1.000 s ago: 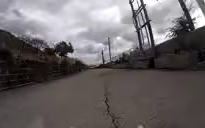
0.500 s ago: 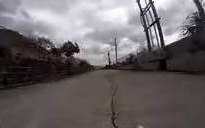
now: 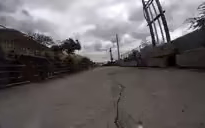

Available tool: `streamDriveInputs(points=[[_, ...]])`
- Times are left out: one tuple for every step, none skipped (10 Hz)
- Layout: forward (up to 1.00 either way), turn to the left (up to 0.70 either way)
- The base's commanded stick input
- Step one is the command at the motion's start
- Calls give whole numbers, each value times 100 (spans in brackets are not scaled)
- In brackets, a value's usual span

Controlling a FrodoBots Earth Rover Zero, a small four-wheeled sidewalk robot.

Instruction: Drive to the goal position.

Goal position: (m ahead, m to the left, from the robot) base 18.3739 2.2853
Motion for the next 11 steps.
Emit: streamDriveInputs(points=[[100, 0], [100, 0], [100, -40], [100, -40], [100, -40], [100, -27], [100, -12], [100, 0], [100, 0], [100, 0], [100, 0]])
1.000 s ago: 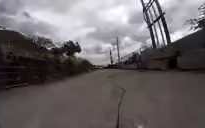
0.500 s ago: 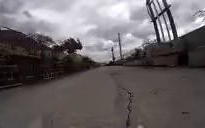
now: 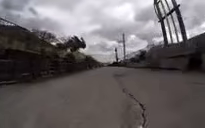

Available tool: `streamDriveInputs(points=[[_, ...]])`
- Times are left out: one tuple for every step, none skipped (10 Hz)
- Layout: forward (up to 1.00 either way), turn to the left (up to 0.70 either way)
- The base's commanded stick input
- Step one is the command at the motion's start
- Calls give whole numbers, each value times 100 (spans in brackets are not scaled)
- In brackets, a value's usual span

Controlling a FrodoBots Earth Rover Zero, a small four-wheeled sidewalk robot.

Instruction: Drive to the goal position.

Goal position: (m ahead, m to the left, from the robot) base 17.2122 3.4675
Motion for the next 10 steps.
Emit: streamDriveInputs(points=[[100, 0], [100, 0], [100, 0], [100, 0], [100, 0], [100, 0], [100, 0], [100, 0], [100, 0], [100, 0]])
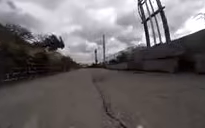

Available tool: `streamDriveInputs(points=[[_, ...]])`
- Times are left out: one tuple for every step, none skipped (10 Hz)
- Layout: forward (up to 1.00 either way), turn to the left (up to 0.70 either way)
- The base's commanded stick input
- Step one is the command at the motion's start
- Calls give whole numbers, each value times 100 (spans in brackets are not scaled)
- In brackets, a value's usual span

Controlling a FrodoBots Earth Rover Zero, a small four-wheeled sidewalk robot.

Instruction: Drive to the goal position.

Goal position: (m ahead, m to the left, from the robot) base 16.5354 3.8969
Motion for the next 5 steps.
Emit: streamDriveInputs(points=[[100, 0], [100, 0], [100, 0], [100, 0], [100, 0]])
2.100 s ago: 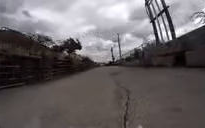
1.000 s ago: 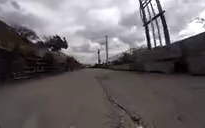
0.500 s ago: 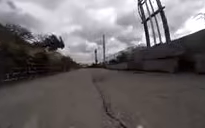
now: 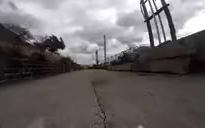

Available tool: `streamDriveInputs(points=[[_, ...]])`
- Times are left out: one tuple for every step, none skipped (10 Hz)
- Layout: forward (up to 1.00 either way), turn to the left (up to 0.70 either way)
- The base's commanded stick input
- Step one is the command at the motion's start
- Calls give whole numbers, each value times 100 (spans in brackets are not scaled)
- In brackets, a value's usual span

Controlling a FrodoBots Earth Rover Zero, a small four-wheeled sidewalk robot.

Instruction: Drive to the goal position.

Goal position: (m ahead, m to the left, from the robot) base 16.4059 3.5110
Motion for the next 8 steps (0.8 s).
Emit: streamDriveInputs(points=[[100, 0], [100, 0], [100, 0], [100, 0], [100, 0], [100, 0], [100, 0], [100, 0]])
